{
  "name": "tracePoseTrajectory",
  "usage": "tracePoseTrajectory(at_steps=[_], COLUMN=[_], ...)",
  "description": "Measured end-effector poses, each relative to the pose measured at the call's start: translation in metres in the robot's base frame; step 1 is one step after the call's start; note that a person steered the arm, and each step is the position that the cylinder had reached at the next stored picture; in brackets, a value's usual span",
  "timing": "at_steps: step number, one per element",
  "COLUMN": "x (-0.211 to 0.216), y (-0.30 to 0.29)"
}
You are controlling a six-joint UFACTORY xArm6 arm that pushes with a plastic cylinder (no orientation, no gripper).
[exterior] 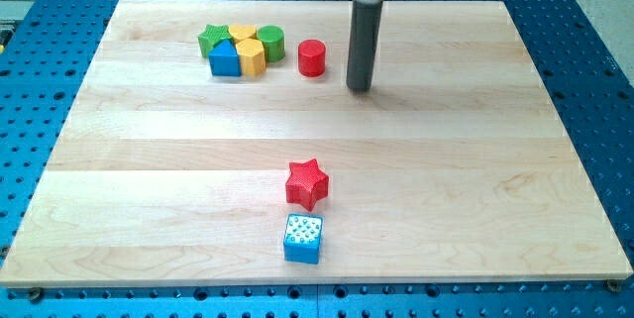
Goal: Slide the red circle to the top right of the green circle
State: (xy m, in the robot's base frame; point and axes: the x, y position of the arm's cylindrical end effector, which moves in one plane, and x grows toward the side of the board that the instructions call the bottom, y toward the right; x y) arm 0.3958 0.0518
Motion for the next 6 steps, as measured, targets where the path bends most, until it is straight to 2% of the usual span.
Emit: tracePoseTrajectory(at_steps=[1,2,4,5,6], x=[-0.03,-0.058,-0.104,-0.128,-0.128], y=[-0.044,-0.06,-0.044,-0.012,-0.036])
